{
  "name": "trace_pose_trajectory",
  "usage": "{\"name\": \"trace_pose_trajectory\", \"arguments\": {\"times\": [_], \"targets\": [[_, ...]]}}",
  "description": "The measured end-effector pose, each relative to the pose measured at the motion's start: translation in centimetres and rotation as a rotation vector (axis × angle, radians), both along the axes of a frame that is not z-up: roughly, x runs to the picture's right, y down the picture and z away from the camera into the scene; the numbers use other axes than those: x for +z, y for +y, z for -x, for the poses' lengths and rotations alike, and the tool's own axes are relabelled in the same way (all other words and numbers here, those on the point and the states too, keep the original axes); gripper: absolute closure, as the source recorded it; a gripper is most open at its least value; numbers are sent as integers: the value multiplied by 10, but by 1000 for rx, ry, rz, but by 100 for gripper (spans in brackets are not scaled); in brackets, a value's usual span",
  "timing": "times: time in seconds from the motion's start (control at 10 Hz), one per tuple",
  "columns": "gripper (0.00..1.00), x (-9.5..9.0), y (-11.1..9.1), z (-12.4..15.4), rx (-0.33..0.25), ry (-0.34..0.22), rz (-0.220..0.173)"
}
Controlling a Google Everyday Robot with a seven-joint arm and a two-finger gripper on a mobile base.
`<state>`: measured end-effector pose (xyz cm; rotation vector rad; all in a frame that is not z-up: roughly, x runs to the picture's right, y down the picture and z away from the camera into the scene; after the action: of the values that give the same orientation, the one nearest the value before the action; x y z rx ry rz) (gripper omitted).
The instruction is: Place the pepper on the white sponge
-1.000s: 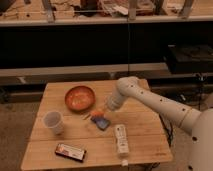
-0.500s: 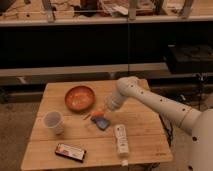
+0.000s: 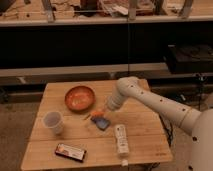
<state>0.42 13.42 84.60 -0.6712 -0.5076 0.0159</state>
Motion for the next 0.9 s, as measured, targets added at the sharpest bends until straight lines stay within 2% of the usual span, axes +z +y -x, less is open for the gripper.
{"name": "trace_pose_trajectory", "arguments": {"times": [0.7,0.8,0.9], "targets": [[80,0,1,0,2,-2,3],[78,0,1,0,2,-2,3],[70,0,1,0,2,-2,3]]}}
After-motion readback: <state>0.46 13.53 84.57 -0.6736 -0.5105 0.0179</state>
